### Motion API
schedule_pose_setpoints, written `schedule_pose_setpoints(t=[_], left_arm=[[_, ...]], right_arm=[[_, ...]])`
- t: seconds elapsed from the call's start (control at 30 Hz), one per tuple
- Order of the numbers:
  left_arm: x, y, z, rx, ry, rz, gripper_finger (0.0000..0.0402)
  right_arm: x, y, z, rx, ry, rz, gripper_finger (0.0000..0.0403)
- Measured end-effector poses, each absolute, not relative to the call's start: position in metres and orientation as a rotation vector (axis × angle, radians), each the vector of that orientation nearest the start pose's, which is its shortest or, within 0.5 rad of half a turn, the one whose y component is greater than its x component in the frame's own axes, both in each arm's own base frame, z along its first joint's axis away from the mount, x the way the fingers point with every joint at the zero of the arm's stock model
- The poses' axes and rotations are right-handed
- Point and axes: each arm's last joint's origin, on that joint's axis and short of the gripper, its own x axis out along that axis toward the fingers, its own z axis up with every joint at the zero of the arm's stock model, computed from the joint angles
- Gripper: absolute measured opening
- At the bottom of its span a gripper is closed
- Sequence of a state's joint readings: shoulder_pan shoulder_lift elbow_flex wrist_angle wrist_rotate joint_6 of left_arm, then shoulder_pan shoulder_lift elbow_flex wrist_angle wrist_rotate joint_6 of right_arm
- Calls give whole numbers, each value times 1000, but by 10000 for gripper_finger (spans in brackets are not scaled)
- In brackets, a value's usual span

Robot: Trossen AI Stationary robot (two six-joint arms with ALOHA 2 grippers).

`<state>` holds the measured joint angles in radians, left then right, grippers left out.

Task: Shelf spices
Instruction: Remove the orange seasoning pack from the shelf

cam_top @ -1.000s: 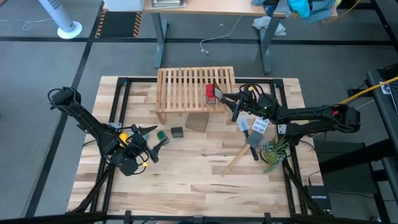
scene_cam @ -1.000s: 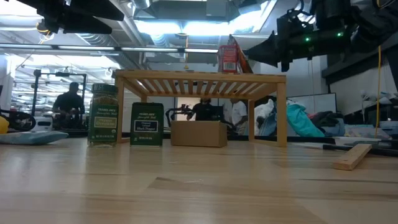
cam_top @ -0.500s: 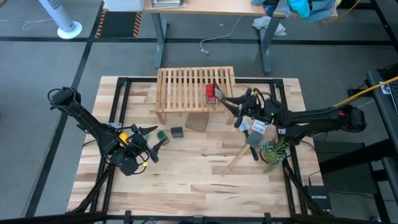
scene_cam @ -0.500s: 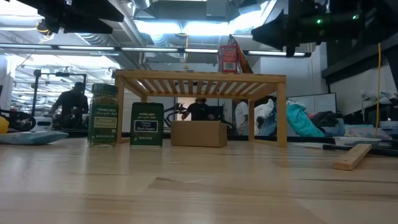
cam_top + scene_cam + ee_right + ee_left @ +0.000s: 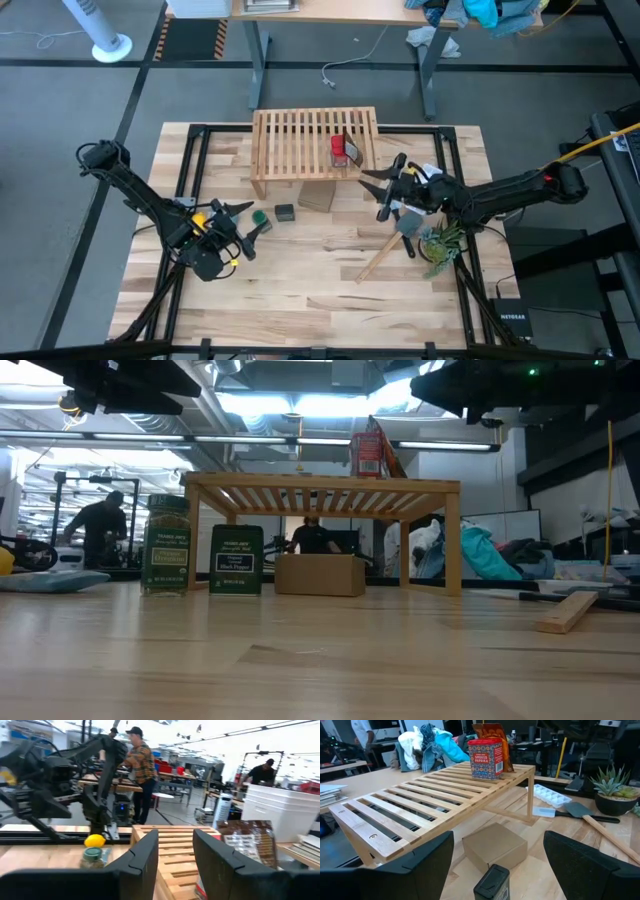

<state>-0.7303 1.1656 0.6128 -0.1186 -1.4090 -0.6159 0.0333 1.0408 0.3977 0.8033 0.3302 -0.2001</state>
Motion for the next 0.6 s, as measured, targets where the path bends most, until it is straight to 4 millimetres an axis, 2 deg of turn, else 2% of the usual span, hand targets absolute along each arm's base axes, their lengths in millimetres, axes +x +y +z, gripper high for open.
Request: schedule_pose_setpoints(t=[0.17,0.27,0.5,0.6], left_arm=[[177,-121,223,17,116,710,301],[177,-121,223,23,118,709,301],[177,-121,223,23,118,710,301],[177,-121,223,23,118,710,301]], right_arm=[[213,-4,243,-214,-73,-358,127],[216,-4,244,-222,-37,-356,141],[234,-3,264,-192,85,-339,229],[245,-4,272,-184,127,-388,262]])
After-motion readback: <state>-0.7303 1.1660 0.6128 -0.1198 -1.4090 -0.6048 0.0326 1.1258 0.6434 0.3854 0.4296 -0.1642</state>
